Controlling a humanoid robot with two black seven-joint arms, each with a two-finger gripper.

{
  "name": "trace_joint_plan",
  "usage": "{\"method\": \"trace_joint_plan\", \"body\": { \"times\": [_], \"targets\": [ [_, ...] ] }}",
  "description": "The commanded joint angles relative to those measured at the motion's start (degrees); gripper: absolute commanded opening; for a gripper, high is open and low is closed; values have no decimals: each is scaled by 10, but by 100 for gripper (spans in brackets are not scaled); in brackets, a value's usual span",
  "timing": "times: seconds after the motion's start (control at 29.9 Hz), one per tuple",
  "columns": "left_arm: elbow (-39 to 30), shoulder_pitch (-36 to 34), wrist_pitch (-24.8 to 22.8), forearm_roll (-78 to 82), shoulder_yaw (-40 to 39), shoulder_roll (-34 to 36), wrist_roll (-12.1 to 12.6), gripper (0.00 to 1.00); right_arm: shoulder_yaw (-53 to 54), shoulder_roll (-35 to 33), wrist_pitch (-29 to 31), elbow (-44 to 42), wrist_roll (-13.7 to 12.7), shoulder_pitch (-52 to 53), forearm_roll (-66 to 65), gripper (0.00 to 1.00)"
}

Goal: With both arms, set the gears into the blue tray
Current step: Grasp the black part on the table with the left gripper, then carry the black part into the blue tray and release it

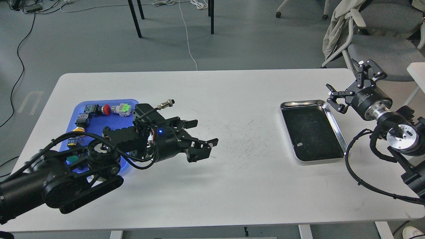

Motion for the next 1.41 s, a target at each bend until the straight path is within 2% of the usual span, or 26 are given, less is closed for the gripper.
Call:
{"method": "trace_joint_plan", "body": {
  "times": [0.0,0.1,0.2,0.67,0.77,0.87,0.9,0.97,1.04,1.14,1.37],
  "targets": [
    [84,9,38,49,3,-48,2,96,0,0,-1,-3,0,0,0,97],
    [136,14,63,49,3,-71,2,96,0,1,-1,-7,1,0,0,97],
    [160,19,77,49,4,-82,2,95,0,1,-1,-8,1,0,0,97],
    [183,57,90,49,5,-85,7,77,-4,1,-1,-16,2,0,0,97],
    [186,64,91,49,3,-85,10,64,-5,1,-1,-16,2,0,0,97],
    [187,66,91,49,3,-85,12,40,-5,1,-1,-16,2,0,0,97],
    [187,66,91,49,3,-84,14,39,-6,1,-1,-16,2,0,-1,97],
    [187,70,94,49,2,-84,17,19,-7,1,-1,-16,2,-1,-1,97],
    [188,73,97,49,1,-83,18,11,-7,1,-1,-16,2,-2,-1,97],
    [188,74,97,49,0,-83,18,7,-7,1,-1,-16,2,-2,-1,97],
    [177,71,118,49,-6,-60,19,6,-7,1,-1,-16,2,-1,-1,97]
  ]
}}
